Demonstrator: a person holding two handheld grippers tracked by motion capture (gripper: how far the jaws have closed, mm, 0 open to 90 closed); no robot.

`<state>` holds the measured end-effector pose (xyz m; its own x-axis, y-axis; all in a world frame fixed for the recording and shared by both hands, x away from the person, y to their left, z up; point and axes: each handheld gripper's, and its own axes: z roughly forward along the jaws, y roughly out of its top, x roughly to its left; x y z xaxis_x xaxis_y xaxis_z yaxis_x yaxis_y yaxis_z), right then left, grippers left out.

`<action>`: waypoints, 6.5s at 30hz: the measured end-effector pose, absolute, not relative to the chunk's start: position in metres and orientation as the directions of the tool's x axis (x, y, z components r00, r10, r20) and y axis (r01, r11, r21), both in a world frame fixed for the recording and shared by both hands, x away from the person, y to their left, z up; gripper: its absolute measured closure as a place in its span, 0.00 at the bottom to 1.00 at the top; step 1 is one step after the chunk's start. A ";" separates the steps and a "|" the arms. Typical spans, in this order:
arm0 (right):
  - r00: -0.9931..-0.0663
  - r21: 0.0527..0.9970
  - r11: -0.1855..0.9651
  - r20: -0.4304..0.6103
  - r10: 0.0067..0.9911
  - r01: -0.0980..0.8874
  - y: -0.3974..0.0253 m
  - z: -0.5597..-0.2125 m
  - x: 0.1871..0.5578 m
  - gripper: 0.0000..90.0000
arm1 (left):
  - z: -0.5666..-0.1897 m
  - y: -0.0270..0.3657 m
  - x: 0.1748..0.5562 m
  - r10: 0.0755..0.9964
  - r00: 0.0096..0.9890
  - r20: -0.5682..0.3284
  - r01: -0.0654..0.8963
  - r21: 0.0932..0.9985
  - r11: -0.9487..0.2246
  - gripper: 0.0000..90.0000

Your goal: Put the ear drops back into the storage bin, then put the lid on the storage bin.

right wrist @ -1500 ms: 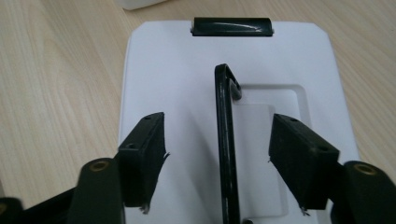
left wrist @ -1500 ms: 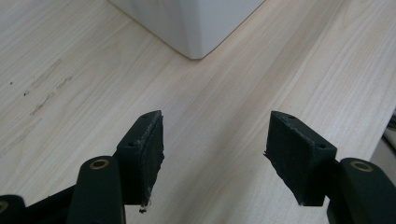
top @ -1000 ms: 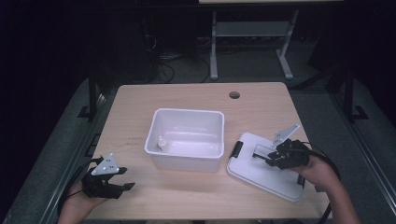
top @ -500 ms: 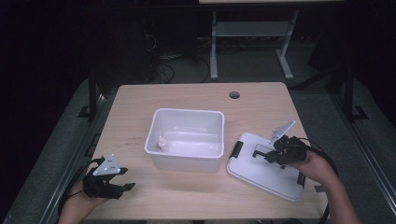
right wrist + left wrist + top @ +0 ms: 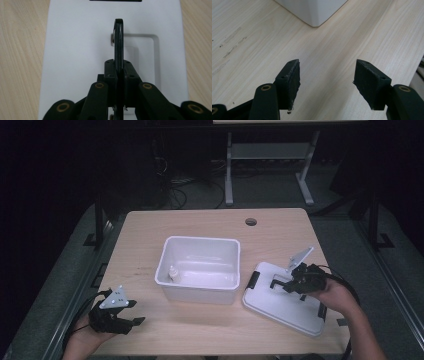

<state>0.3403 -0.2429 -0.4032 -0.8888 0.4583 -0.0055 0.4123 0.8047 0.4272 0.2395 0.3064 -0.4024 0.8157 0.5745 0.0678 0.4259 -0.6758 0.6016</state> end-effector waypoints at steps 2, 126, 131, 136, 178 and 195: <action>-0.892 0.432 0.806 -0.008 0.452 0.405 -0.241 -0.402 0.339 0.93 | -0.402 0.307 0.239 0.573 0.817 0.069 0.424 0.601 -0.677 0.41; -0.984 0.478 0.875 -0.105 0.146 0.079 -0.064 -0.234 0.370 0.93 | -0.409 0.319 0.240 0.590 0.808 0.015 0.452 0.626 -0.635 0.36; -0.986 0.466 0.882 -0.105 0.130 0.066 -0.050 -0.240 0.375 0.93 | -0.409 0.321 0.240 0.594 0.804 0.007 0.457 0.632 -0.626 0.34; -0.987 0.463 0.884 -0.101 0.126 0.065 -0.039 -0.246 0.380 0.93 | -0.409 0.321 0.240 0.596 0.803 0.013 0.456 0.629 -0.629 0.32; -0.994 0.492 0.869 -0.063 0.090 0.048 0.002 -0.272 0.407 0.93 | -0.409 0.321 0.241 0.598 0.802 0.012 0.461 0.624 -0.631 0.30; -0.995 0.485 0.873 -0.049 0.087 0.052 0.010 -0.282 0.417 0.93 | -0.409 0.323 0.241 0.605 0.796 0.014 0.462 0.631 -0.624 0.30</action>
<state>0.4165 0.0099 -0.2820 -0.9950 0.0865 -0.0494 0.0518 0.8730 0.4850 0.2411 0.3233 -0.4094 0.7965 0.6045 0.0144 0.4619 -0.6236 0.6307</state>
